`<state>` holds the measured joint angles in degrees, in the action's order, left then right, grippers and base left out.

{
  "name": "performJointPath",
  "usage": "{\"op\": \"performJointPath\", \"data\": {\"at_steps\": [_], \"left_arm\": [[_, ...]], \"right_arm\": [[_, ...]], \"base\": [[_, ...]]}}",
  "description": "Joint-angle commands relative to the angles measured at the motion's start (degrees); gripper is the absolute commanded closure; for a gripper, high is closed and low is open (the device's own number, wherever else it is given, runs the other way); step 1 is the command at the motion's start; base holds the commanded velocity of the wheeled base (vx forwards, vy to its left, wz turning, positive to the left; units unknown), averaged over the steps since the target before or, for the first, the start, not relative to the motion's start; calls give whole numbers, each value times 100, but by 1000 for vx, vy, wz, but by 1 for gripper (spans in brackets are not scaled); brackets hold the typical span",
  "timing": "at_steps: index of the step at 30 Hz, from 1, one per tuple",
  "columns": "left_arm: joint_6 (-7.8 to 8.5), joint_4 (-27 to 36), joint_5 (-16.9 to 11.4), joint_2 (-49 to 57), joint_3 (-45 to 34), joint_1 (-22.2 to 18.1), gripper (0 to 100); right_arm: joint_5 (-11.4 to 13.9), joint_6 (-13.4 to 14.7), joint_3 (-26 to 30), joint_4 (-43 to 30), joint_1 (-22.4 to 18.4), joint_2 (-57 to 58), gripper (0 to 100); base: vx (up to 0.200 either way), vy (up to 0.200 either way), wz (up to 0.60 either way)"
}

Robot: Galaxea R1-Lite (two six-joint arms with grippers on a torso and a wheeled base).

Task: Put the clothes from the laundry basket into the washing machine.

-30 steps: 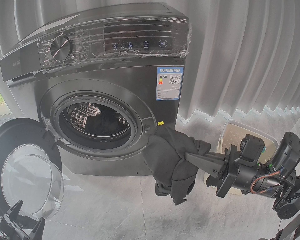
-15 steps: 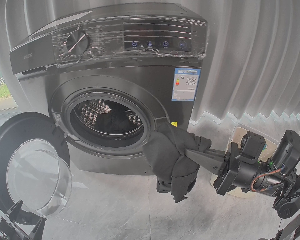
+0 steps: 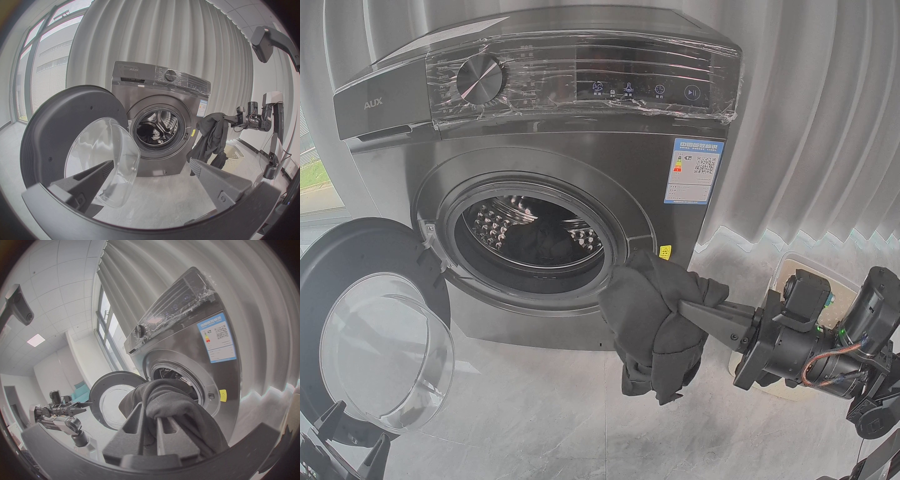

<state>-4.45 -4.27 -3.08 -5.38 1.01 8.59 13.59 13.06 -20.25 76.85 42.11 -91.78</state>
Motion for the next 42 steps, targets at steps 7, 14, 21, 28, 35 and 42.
{"op": "performJointPath", "data": {"at_steps": [7,14,21,28,35,42], "left_arm": [[-3,-4,1,1,-101,2,0],[-47,-4,1,1,-101,11,0],[-38,-4,1,1,-101,2,0],[-38,5,-8,1,-101,2,0],[278,49,-817,-42,-40,90,0],[436,-30,-1230,-1431,927,81,0]], "right_arm": [[-138,39,39,137,-1,73,100],[-155,-14,82,278,-1,38,100],[-182,-31,100,278,-9,46,100],[-32,-172,504,287,245,38,100],[73,-137,425,304,465,-191,100],[-85,-137,-85,735,518,-973,100]], "base": [[0,0,0],[0,0,0],[0,0,0],[0,0,0],[0,0,0],[0,0,0]]}}
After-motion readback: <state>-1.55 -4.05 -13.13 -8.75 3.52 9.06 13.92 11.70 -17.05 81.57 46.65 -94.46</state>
